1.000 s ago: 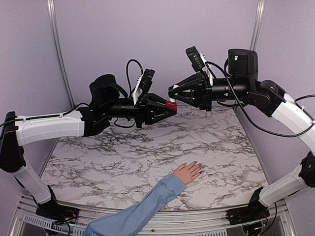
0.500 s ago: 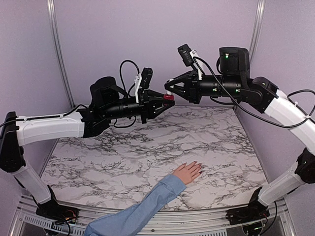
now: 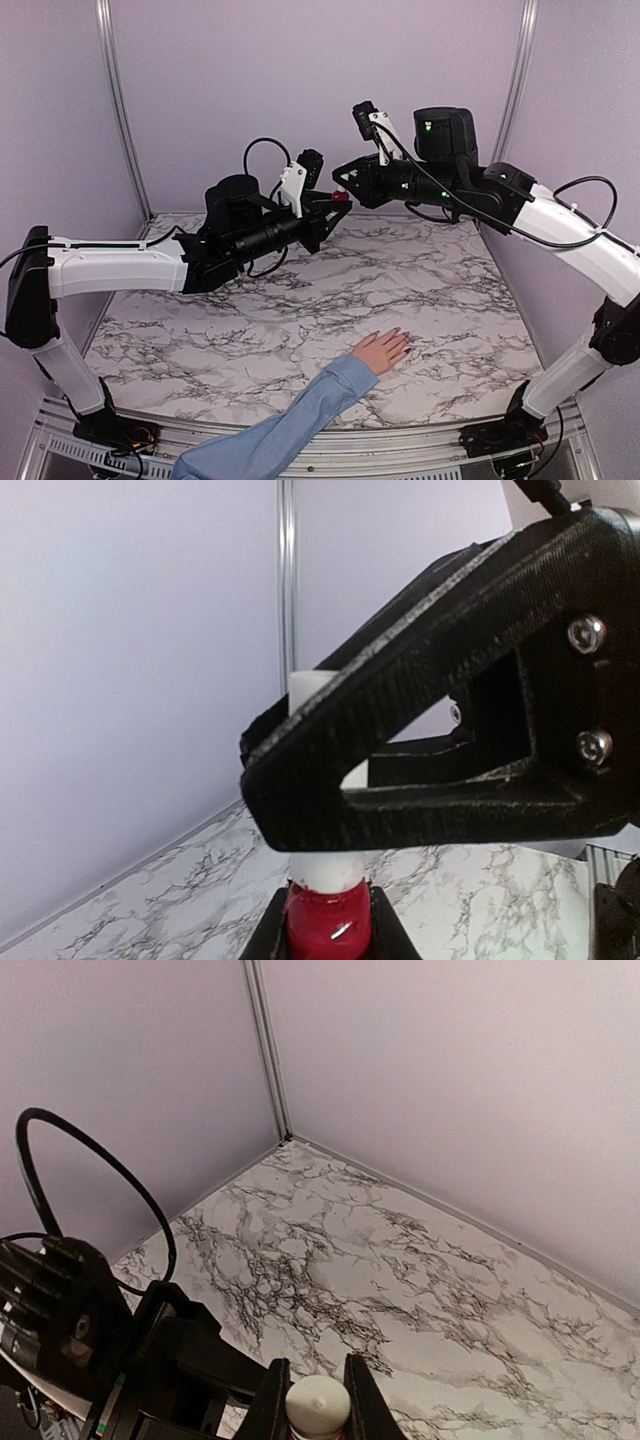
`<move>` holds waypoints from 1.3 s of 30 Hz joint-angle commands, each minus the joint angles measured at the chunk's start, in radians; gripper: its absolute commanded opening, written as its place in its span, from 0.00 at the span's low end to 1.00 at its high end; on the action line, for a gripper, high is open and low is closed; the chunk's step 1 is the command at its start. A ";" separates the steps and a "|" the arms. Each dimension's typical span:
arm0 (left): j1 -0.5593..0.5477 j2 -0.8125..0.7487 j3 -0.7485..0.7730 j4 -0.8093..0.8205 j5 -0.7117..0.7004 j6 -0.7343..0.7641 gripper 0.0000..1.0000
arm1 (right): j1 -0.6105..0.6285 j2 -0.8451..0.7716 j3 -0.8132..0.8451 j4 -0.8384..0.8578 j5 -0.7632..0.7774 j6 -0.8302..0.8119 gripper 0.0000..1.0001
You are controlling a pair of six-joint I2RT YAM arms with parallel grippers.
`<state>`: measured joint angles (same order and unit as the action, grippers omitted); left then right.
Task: Paint the nails
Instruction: Screw the nail polish bottle cap onto the nail polish bottle.
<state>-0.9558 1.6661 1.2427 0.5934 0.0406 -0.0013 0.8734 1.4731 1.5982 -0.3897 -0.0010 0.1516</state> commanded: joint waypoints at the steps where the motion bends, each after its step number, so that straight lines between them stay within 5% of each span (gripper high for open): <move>1: -0.020 0.051 0.073 0.069 -0.208 0.069 0.00 | 0.031 0.025 -0.017 0.007 0.156 0.073 0.00; 11: -0.064 0.134 0.142 0.126 -0.365 0.086 0.00 | 0.065 0.046 -0.028 0.025 0.287 0.127 0.00; 19: -0.059 0.090 0.075 0.148 -0.290 0.087 0.00 | 0.065 -0.006 -0.058 0.086 0.274 0.071 0.02; 25: -0.049 0.049 0.033 0.149 -0.189 0.087 0.00 | 0.065 -0.050 -0.083 0.147 0.251 0.029 0.15; 30: -0.021 0.014 0.007 0.149 -0.114 0.042 0.00 | 0.065 -0.069 -0.075 0.136 0.224 0.002 0.39; 39: 0.096 -0.030 -0.008 0.149 0.404 -0.093 0.00 | 0.039 -0.157 -0.106 0.109 -0.035 -0.117 0.71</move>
<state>-0.9119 1.6810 1.2381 0.6922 0.1230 -0.0032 0.9268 1.3705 1.4982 -0.2855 0.1295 0.1074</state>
